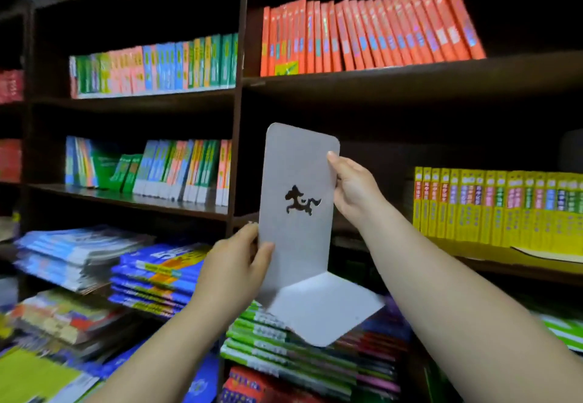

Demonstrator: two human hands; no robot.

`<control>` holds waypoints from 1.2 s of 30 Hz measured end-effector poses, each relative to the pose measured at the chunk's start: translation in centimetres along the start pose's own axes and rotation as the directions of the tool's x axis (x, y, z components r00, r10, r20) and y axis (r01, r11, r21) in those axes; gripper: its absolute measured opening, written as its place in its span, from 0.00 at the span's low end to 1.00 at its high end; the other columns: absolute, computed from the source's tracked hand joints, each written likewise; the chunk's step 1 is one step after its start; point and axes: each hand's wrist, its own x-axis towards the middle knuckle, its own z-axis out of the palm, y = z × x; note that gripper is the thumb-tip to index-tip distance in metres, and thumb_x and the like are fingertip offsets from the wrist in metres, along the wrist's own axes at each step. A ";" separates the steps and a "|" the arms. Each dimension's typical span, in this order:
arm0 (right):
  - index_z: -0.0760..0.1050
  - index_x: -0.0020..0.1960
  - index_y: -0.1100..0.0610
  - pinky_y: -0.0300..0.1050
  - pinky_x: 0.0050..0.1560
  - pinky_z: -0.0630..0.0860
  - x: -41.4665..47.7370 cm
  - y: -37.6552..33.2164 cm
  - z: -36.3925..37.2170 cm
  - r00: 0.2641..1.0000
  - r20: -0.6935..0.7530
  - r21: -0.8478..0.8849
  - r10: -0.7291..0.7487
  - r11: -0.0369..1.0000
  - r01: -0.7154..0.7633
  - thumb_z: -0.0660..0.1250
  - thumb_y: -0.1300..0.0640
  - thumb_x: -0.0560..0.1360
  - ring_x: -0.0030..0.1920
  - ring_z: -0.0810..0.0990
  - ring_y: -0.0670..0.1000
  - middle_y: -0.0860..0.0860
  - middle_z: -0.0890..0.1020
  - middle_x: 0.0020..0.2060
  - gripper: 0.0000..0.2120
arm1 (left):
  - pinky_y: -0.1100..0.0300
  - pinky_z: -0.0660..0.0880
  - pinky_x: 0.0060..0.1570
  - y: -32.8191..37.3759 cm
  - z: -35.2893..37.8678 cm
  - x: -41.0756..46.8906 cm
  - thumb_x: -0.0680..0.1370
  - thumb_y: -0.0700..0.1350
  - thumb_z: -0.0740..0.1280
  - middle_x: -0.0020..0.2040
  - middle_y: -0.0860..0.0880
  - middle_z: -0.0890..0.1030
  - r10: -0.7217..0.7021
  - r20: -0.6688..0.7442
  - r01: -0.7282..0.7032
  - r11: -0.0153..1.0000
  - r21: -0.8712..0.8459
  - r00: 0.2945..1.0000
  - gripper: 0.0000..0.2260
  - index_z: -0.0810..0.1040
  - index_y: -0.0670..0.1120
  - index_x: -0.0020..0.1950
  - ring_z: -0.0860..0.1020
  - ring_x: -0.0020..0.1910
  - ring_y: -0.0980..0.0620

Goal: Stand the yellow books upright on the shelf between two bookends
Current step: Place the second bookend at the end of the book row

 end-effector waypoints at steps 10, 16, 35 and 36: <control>0.74 0.46 0.59 0.42 0.42 0.77 7.0 -1.9 0.5 0.996 -0.078 -0.041 -0.050 0.998 0.047 0.57 0.58 0.79 0.43 0.80 0.49 0.53 0.81 0.46 0.09 | 0.54 0.70 0.37 -0.3 1.5 8.1 0.75 0.45 0.62 0.45 0.44 0.84 0.143 -0.089 -0.150 0.986 -0.072 0.986 0.08 0.75 0.44 0.51 0.79 0.46 0.41; 0.73 0.48 0.60 0.43 0.45 0.76 8.3 -0.7 0.1 0.988 -0.136 -0.109 -0.066 0.993 0.052 0.57 0.58 0.79 0.40 0.80 0.49 0.55 0.80 0.45 0.08 | 0.49 0.74 0.44 -1.6 3.6 8.8 0.76 0.45 0.60 0.49 0.42 0.83 0.051 -0.021 -0.053 0.995 -0.087 0.998 0.09 0.72 0.43 0.55 0.78 0.49 0.38; 0.62 0.70 0.56 0.48 0.68 0.60 4.4 0.3 -11.6 0.727 -0.181 -0.982 -0.662 0.165 -0.094 0.66 0.52 0.73 0.70 0.59 0.54 0.55 0.64 0.70 0.28 | 0.55 0.64 0.36 0.3 14.0 12.5 0.78 0.45 0.56 0.46 0.36 0.80 0.092 0.002 -0.092 0.996 -0.006 0.996 0.14 0.67 0.44 0.62 0.77 0.44 0.35; 0.60 0.71 0.56 0.48 0.69 0.58 4.2 0.1 -12.2 0.711 -0.161 -0.987 -0.684 0.102 -0.125 0.66 0.51 0.73 0.71 0.57 0.54 0.54 0.62 0.71 0.30 | 0.55 0.64 0.36 0.5 14.5 12.7 0.78 0.45 0.56 0.46 0.36 0.80 0.091 0.008 -0.091 0.996 -0.002 0.996 0.14 0.66 0.44 0.63 0.77 0.44 0.36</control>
